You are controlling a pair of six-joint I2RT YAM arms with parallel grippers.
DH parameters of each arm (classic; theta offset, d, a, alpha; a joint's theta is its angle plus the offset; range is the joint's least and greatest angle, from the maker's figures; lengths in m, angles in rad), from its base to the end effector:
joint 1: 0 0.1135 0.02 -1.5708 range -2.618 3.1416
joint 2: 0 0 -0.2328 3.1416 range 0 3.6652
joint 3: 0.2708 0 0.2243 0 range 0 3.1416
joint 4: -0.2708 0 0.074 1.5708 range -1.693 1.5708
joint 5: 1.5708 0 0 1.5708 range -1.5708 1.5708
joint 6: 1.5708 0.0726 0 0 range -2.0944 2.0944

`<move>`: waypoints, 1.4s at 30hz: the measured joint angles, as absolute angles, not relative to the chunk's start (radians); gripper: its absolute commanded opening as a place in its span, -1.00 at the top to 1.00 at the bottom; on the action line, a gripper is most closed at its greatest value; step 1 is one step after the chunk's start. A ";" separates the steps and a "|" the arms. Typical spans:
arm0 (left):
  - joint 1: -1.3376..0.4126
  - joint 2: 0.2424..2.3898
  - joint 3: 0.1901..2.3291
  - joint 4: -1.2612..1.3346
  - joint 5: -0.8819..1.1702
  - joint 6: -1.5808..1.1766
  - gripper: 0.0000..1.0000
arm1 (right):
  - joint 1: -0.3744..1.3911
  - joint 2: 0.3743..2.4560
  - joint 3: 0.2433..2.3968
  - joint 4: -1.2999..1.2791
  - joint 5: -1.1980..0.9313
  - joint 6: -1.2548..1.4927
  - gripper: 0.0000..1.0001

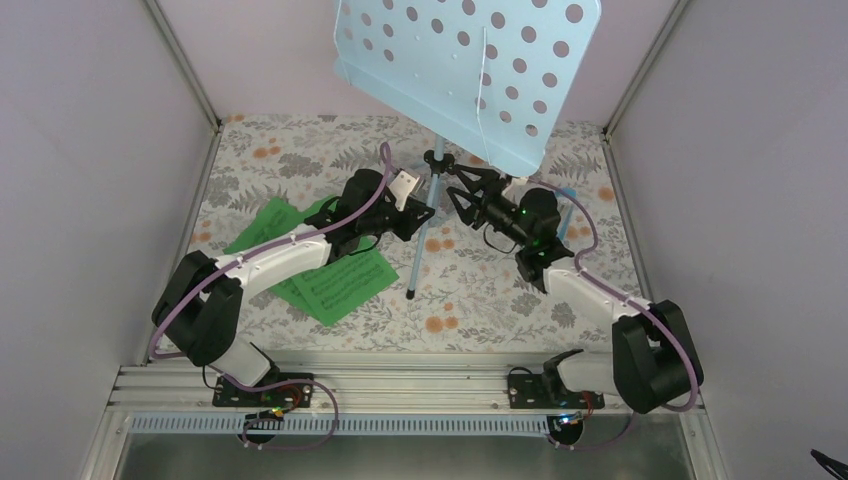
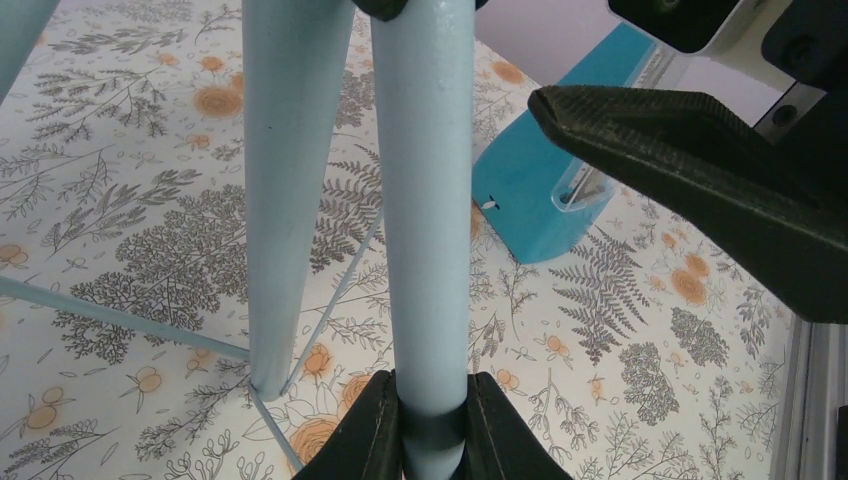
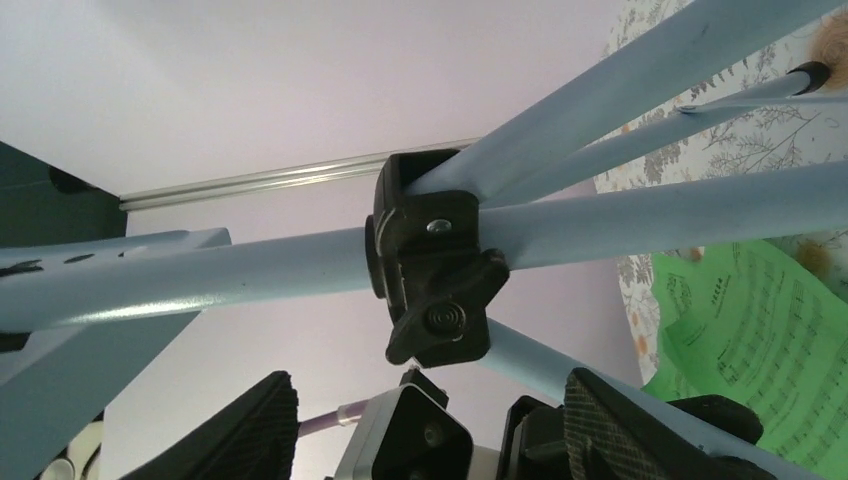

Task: Pack up the instrument practice props

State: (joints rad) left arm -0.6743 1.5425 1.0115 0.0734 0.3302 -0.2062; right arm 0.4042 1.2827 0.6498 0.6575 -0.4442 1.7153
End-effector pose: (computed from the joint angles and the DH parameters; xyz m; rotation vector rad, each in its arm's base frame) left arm 0.2651 -0.2420 0.2255 0.7011 1.9989 -0.8763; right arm 0.2664 0.1479 0.2607 0.8083 1.7712 1.9051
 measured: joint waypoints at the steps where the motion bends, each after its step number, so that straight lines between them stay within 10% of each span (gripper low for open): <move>1: -0.674 1.542 1.011 0.074 0.330 -0.206 0.95 | 0.404 1.288 0.655 0.658 -0.444 1.722 -0.12; 29: -0.677 1.530 0.992 0.095 0.322 -0.207 0.95 | 0.404 1.376 0.740 0.624 -0.419 1.702 0.91; 42: -0.683 1.526 0.991 0.096 0.323 -0.198 0.95 | 0.413 1.343 0.687 0.673 -0.378 1.520 0.92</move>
